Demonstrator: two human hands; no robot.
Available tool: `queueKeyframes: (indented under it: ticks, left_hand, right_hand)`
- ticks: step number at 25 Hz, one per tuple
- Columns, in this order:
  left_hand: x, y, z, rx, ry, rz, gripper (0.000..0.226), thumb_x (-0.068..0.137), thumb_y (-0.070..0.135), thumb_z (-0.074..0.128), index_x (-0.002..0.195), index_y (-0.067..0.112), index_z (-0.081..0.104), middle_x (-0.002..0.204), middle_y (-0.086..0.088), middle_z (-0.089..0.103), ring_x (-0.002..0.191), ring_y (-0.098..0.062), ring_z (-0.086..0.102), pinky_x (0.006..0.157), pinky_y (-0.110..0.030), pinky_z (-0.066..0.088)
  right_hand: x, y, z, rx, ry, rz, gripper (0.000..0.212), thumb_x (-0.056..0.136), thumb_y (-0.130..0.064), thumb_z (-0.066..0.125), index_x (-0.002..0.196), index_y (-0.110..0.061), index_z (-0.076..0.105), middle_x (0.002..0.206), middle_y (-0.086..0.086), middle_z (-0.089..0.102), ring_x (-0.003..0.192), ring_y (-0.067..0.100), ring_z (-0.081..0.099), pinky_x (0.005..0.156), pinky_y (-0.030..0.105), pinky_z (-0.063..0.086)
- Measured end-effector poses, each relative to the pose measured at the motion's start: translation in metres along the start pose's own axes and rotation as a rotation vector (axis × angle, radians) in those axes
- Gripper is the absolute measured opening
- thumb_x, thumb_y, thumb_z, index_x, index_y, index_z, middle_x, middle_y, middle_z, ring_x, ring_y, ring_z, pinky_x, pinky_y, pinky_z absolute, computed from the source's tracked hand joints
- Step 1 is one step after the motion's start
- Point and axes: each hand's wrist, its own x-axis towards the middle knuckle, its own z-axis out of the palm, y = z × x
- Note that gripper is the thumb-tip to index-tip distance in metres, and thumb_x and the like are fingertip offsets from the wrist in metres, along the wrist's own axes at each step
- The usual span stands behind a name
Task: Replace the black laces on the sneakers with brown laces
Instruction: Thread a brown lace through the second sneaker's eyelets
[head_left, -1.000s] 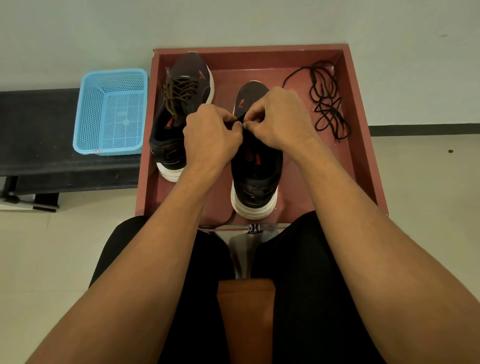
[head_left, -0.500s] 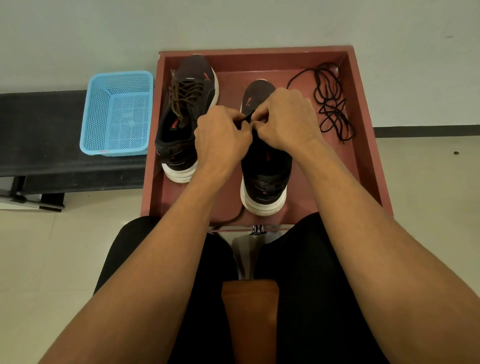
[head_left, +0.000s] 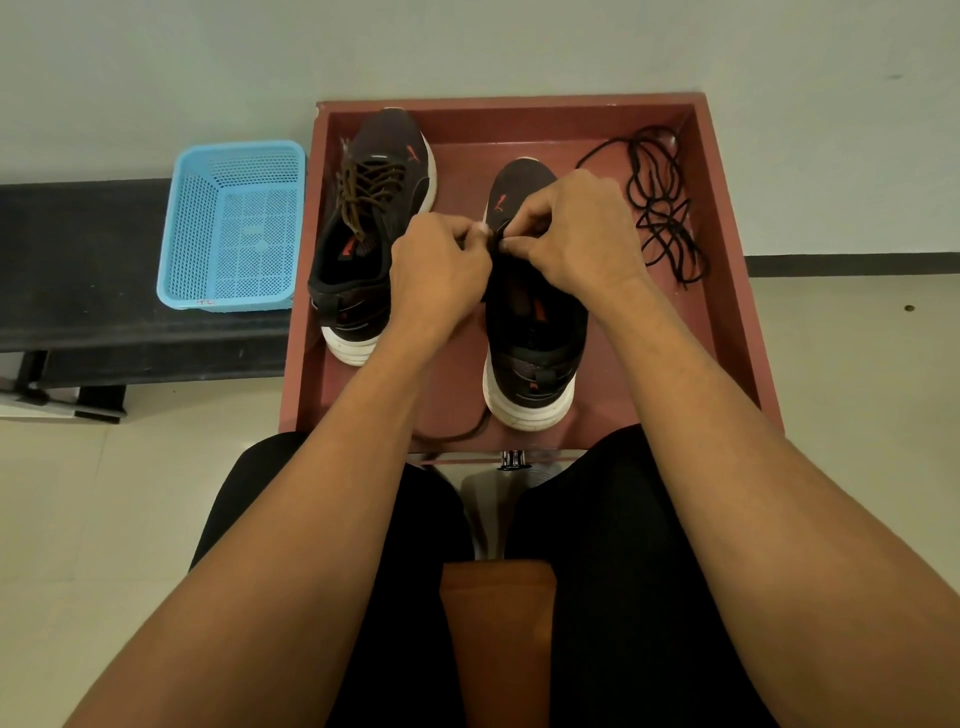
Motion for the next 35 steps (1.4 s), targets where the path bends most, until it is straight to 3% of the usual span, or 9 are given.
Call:
queueKeyframes:
  ticks: [3, 9, 15, 16, 18, 21, 24, 28, 35]
  left_hand:
    - [0.004, -0.003, 0.000, -0.056, -0.014, -0.024, 0.012, 0.097, 0.028, 0.072, 0.091, 0.025, 0.081, 0.075, 0.007, 0.074, 0.075, -0.013, 0.074, 0.076, -0.036, 0.063]
    - [0.009, -0.007, 0.003, -0.419, -0.103, -0.218, 0.008, 0.094, 0.016, 0.077, 0.087, 0.014, 0.079, 0.089, -0.013, 0.079, 0.085, -0.030, 0.079, 0.071, -0.037, 0.065]
    - [0.011, -0.010, 0.008, -0.270, -0.106, -0.212, 0.010, 0.087, 0.029, 0.071, 0.083, 0.021, 0.074, 0.082, -0.004, 0.078, 0.079, -0.025, 0.078, 0.078, -0.050, 0.065]
    - [0.011, -0.009, 0.009, -0.251, -0.101, -0.217, 0.011, 0.089, 0.030, 0.067, 0.085, 0.020, 0.072, 0.082, -0.004, 0.077, 0.078, -0.025, 0.078, 0.078, -0.052, 0.065]
    - [0.009, -0.005, 0.009, -0.254, -0.101, -0.239, 0.015, 0.098, 0.018, 0.059, 0.084, 0.018, 0.064, 0.086, -0.007, 0.077, 0.077, -0.025, 0.078, 0.077, -0.054, 0.065]
    - [0.008, -0.004, 0.008, -0.236, -0.124, -0.240, 0.014, 0.092, 0.014, 0.057, 0.079, 0.018, 0.057, 0.093, -0.011, 0.076, 0.080, -0.029, 0.078, 0.076, -0.055, 0.065]
    - [0.008, -0.008, 0.006, -0.023, -0.141, -0.100, 0.007, 0.088, 0.020, 0.060, 0.094, 0.020, 0.065, 0.096, -0.002, 0.075, 0.083, -0.023, 0.076, 0.080, -0.049, 0.063]
    - [0.006, -0.007, 0.003, 0.174, -0.027, 0.187, 0.012, 0.094, 0.023, 0.067, 0.102, 0.026, 0.076, 0.093, 0.010, 0.075, 0.090, -0.015, 0.071, 0.089, -0.038, 0.060]
    - [0.002, -0.005, 0.001, 0.355, 0.019, 0.110, 0.005, 0.092, 0.022, 0.072, 0.090, 0.021, 0.076, 0.091, -0.007, 0.073, 0.089, -0.031, 0.071, 0.077, -0.039, 0.060]
  right_hand:
    - [0.001, 0.004, -0.004, 0.050, -0.023, 0.005, 0.007, 0.083, -0.036, 0.087, 0.084, -0.033, 0.081, 0.081, -0.013, 0.075, 0.080, 0.005, 0.071, 0.080, 0.032, 0.062]
    - [0.001, 0.007, -0.004, 0.085, -0.037, -0.030, 0.008, 0.084, -0.034, 0.087, 0.084, -0.032, 0.079, 0.079, -0.013, 0.073, 0.077, 0.003, 0.069, 0.078, 0.029, 0.060]
    - [-0.003, 0.009, -0.013, 0.070, -0.085, -0.080, 0.013, 0.087, -0.032, 0.085, 0.098, -0.028, 0.081, 0.090, -0.013, 0.070, 0.073, -0.008, 0.058, 0.068, 0.002, 0.041]
    - [-0.003, 0.011, -0.016, 0.035, -0.066, -0.085, 0.020, 0.084, -0.034, 0.087, 0.101, -0.029, 0.079, 0.098, -0.010, 0.067, 0.078, -0.004, 0.057, 0.073, 0.003, 0.041]
    - [-0.006, 0.020, -0.025, -0.031, -0.011, 0.008, 0.034, 0.078, -0.040, 0.091, 0.101, -0.030, 0.068, 0.111, -0.004, 0.060, 0.094, 0.011, 0.057, 0.083, 0.026, 0.047]
    - [-0.013, 0.037, -0.034, -0.126, -0.071, 0.259, 0.033, 0.079, -0.048, 0.085, 0.091, -0.026, 0.064, 0.102, 0.001, 0.068, 0.095, 0.024, 0.065, 0.080, 0.038, 0.053]
    - [-0.016, 0.040, -0.035, -0.112, -0.125, 0.280, 0.023, 0.083, -0.044, 0.083, 0.085, -0.023, 0.074, 0.084, 0.002, 0.072, 0.084, 0.023, 0.072, 0.074, 0.032, 0.054]
    - [-0.017, 0.034, -0.033, -0.109, -0.060, 0.252, 0.030, 0.082, -0.044, 0.087, 0.101, -0.023, 0.079, 0.086, -0.002, 0.065, 0.082, 0.018, 0.063, 0.074, 0.030, 0.051]
    - [-0.014, 0.033, -0.028, -0.112, 0.053, 0.283, 0.029, 0.086, -0.041, 0.080, 0.102, -0.017, 0.079, 0.087, 0.007, 0.072, 0.085, 0.025, 0.072, 0.071, 0.028, 0.051]
